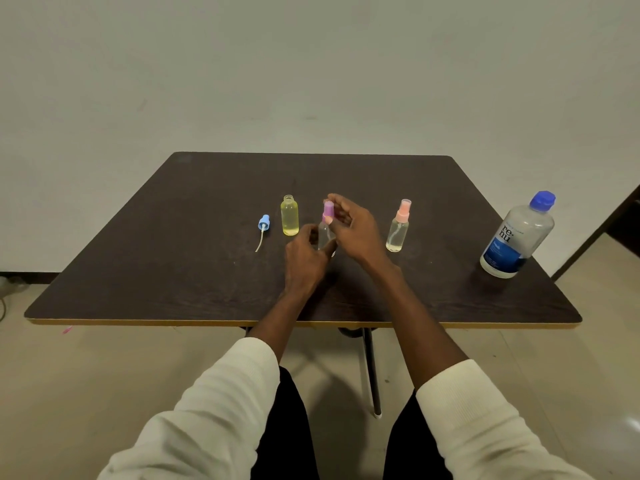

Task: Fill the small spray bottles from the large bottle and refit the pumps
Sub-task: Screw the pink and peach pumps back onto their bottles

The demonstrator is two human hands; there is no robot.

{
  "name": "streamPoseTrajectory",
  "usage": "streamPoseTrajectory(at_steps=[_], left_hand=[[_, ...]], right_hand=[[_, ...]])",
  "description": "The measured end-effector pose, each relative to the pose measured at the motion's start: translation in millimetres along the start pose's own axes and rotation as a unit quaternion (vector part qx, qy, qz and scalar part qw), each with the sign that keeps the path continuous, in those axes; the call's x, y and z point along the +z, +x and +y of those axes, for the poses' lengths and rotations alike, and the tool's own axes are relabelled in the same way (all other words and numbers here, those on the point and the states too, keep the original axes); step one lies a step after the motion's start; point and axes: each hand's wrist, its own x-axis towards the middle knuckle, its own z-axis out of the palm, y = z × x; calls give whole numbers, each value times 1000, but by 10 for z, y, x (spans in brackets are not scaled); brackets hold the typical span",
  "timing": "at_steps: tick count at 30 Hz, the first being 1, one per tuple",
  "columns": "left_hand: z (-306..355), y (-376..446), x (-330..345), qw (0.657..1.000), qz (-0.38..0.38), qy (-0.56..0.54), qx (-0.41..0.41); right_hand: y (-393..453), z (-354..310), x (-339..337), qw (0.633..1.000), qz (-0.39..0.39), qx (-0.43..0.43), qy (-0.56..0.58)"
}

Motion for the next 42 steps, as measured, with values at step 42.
streamPoseTrajectory(at_steps=[42], left_hand=[[-7,17,15,1000,5,-21,3]], right_hand=[[29,25,22,996,60,20,56]])
